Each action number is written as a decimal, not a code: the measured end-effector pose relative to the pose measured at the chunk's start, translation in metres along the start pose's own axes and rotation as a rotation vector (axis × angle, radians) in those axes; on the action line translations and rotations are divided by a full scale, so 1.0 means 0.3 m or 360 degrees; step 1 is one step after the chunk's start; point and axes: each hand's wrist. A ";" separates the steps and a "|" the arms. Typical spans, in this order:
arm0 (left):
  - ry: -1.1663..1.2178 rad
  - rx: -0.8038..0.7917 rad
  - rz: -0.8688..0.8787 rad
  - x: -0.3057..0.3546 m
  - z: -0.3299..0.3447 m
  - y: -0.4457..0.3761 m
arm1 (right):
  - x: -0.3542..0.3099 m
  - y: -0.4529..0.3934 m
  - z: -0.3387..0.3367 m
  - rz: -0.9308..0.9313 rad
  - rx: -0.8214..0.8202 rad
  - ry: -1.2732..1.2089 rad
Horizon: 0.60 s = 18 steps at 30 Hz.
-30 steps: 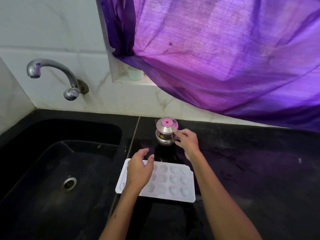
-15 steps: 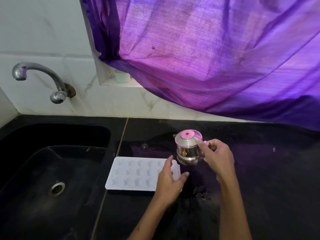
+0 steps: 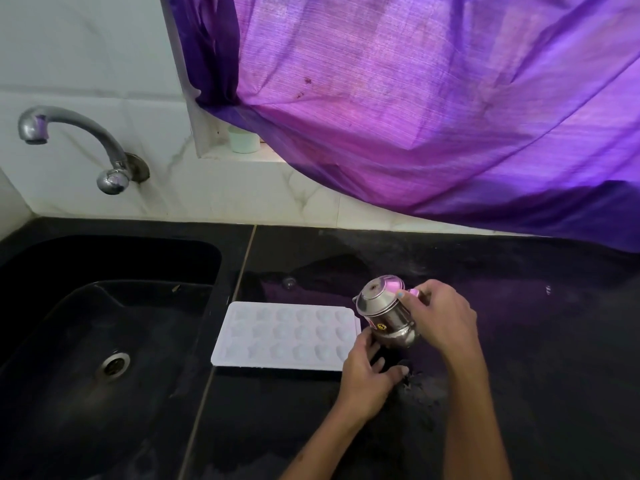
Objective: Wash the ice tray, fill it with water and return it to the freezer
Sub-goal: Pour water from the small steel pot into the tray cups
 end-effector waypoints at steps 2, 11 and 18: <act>0.0007 -0.0035 0.0000 -0.002 0.003 -0.001 | -0.011 0.000 0.002 0.0010 0.0008 0.0036; 0.0064 -0.0087 -0.0003 -0.002 0.010 -0.006 | -0.049 0.000 0.014 0.0036 0.0011 0.0154; 0.0115 -0.0137 -0.0025 0.006 0.019 -0.012 | -0.055 -0.003 0.008 0.0061 0.0018 0.0170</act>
Point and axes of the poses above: each hand's wrist, its own y-axis away from the middle knuckle, its own z-axis out of the palm, x = y × z, and after that the axes turned 8 degrees about -z, right-handed
